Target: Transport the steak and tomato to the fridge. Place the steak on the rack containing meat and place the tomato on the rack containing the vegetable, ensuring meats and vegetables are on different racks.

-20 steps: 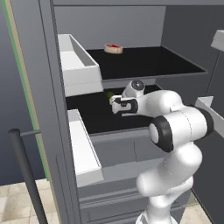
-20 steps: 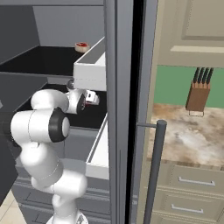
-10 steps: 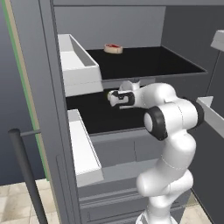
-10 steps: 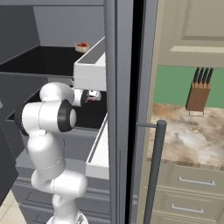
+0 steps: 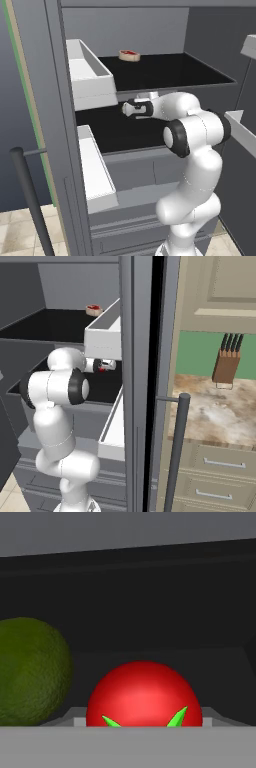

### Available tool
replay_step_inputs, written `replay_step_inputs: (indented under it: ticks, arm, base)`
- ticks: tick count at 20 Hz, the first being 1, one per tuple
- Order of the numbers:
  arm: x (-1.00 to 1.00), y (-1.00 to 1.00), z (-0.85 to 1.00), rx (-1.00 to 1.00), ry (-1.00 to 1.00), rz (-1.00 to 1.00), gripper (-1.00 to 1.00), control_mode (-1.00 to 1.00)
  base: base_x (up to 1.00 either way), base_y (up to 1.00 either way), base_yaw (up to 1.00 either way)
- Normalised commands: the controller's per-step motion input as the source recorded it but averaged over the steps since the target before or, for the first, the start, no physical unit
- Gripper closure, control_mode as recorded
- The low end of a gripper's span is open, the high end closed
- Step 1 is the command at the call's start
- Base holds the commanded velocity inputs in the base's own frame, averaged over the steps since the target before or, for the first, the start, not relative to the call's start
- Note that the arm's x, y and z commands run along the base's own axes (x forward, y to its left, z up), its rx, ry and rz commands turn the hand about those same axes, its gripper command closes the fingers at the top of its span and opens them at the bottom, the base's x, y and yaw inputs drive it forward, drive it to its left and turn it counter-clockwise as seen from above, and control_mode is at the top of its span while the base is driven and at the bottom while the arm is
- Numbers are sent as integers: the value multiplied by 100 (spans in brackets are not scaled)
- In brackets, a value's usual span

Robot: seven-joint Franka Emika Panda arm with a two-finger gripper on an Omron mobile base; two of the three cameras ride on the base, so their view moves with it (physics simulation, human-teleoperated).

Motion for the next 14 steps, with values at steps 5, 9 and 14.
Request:
replay_step_inputs:
  ticks: [5,9,14]
  arm:
    - [-45,26,-100,-1,-4,0,-100,-100]
    - [-61,21,-100,0,-39,0,-100,-100]
    - [-68,41,-99,0,-59,0,-100,-100]
  base:
    - [0,0,0]
    - [0,0,0]
    - [0,0,0]
